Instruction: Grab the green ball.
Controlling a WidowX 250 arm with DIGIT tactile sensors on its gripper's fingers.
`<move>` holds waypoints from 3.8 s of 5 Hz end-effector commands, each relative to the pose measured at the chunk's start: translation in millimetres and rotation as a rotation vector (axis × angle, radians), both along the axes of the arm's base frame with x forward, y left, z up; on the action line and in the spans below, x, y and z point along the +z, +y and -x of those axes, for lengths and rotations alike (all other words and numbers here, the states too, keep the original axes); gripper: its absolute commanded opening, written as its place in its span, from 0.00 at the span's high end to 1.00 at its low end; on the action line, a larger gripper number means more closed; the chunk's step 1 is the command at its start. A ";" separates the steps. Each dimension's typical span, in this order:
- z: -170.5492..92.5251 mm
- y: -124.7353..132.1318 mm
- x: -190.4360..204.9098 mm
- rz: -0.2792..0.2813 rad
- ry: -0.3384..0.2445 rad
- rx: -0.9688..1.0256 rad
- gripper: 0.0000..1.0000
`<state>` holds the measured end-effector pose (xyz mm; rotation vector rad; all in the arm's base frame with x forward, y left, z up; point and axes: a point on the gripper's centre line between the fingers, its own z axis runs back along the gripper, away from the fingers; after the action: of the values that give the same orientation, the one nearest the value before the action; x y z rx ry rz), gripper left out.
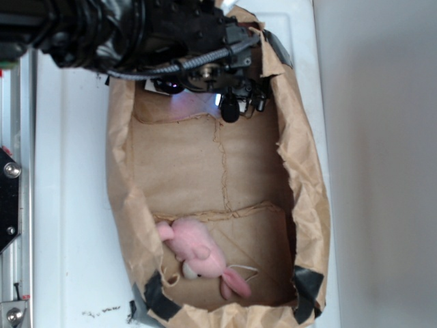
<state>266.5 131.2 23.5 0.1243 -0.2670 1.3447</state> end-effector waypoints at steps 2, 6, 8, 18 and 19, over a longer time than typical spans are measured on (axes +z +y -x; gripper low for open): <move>-3.1 3.1 8.5 -0.108 -0.017 0.013 0.00; -11.6 12.2 -1.4 -0.121 -0.090 0.199 1.00; -12.3 10.1 -1.3 -0.137 -0.127 0.177 1.00; -5.9 -94.3 116.4 -0.059 0.153 -1.353 1.00; -6.2 -91.6 131.5 -0.041 0.172 -1.366 1.00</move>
<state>269.1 34.5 126.1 0.0450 -0.0643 -0.0325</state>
